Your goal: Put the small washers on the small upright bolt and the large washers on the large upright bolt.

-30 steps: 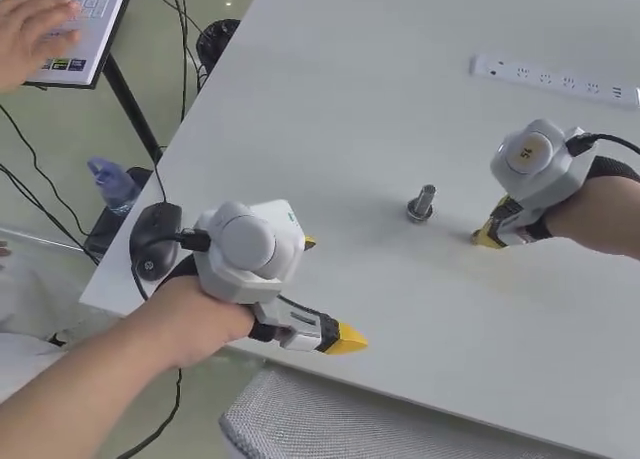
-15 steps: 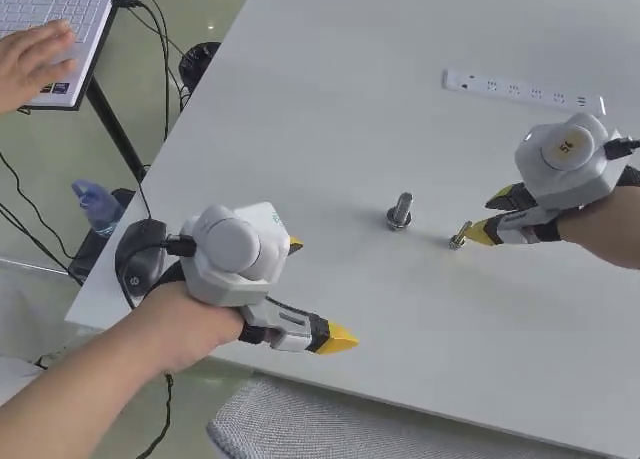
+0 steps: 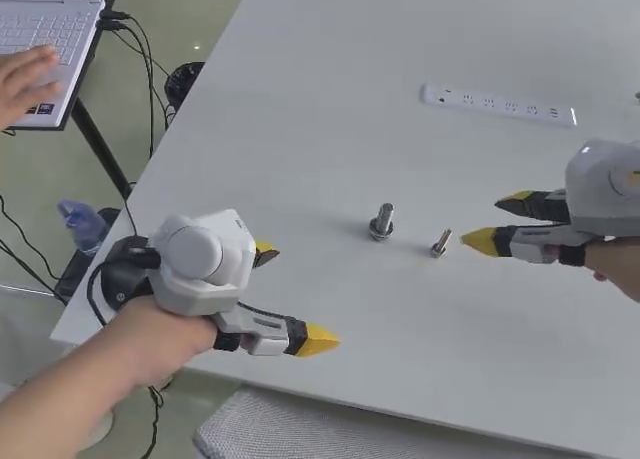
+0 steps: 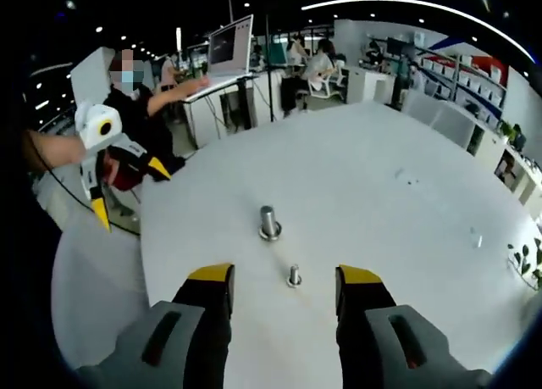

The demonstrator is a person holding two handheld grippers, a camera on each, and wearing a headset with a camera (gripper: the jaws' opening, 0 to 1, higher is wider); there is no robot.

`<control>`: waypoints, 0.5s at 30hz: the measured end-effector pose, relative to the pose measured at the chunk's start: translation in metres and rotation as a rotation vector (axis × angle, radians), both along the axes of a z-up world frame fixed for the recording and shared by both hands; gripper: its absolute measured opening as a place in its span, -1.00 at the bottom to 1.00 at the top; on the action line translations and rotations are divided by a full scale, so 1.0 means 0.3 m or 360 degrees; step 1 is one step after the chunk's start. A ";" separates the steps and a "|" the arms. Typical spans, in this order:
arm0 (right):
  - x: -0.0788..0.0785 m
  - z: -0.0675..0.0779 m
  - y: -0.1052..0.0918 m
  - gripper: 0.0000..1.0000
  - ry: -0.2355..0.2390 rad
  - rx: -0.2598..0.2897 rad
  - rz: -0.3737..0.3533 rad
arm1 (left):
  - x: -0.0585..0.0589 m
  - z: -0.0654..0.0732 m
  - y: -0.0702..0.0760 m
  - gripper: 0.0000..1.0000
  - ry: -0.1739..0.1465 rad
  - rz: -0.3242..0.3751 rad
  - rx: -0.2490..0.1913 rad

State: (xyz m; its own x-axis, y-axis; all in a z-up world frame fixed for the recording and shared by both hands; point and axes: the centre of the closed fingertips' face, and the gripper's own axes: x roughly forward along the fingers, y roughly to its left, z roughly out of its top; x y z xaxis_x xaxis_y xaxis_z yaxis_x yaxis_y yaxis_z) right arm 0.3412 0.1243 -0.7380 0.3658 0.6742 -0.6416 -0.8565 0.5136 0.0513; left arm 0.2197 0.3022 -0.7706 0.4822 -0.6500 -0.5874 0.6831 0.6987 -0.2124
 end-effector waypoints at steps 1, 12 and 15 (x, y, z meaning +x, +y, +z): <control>-0.005 0.003 -0.008 -0.01 0.0005 0.0017 -0.0019 | 0.001 0.005 0.001 0.69 -0.0003 0.0008 -0.0008; -0.090 0.045 -0.045 0.23 -0.0039 0.0200 -0.0123 | 0.022 0.049 0.012 0.79 -0.0082 0.0098 -0.0060; -0.129 0.034 -0.055 0.26 -0.0027 0.0195 -0.0109 | 0.016 0.046 0.015 0.80 -0.0078 0.0114 -0.0067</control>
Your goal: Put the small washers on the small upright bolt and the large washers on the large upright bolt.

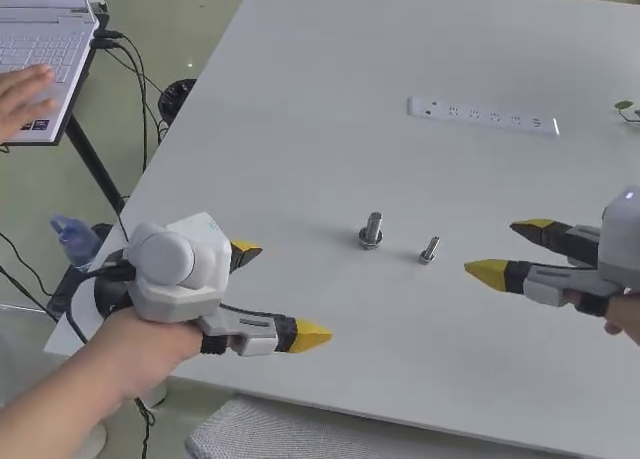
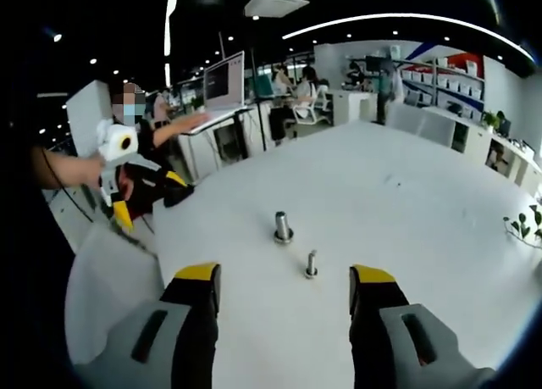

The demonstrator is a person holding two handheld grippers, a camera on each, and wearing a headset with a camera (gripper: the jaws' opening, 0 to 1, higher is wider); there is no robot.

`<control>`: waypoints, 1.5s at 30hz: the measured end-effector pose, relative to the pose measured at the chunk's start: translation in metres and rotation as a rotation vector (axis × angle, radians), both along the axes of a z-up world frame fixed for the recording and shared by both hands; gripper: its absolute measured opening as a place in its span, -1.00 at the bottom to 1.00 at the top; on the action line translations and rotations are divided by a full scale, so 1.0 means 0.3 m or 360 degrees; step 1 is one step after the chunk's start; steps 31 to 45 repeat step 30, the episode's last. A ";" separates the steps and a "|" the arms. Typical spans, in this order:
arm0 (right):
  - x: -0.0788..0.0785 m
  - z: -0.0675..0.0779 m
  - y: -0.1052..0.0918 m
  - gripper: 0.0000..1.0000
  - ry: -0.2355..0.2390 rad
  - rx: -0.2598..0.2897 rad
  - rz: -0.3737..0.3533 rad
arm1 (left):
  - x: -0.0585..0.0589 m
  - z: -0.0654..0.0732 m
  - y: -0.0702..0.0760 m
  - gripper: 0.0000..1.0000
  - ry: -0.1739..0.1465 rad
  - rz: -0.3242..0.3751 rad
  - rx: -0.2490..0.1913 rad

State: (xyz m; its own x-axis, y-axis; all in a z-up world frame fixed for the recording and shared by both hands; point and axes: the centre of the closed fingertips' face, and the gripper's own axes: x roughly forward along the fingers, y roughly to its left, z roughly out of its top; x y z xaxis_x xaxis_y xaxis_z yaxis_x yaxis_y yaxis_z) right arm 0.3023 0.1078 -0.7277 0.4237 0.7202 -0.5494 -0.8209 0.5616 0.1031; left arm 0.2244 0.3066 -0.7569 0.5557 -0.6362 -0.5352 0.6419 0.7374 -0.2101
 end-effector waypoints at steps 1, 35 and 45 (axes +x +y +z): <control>-0.019 -0.002 -0.004 0.28 -0.0002 0.0011 0.0004 | -0.003 -0.001 0.003 0.80 0.0000 0.0007 -0.0007; -0.260 -0.058 -0.122 0.65 -0.0034 0.0087 -0.0065 | -0.106 0.036 -0.020 0.89 -0.0054 0.0014 -0.0145; -0.260 -0.058 -0.122 0.65 -0.0034 0.0087 -0.0065 | -0.106 0.036 -0.020 0.89 -0.0054 0.0014 -0.0145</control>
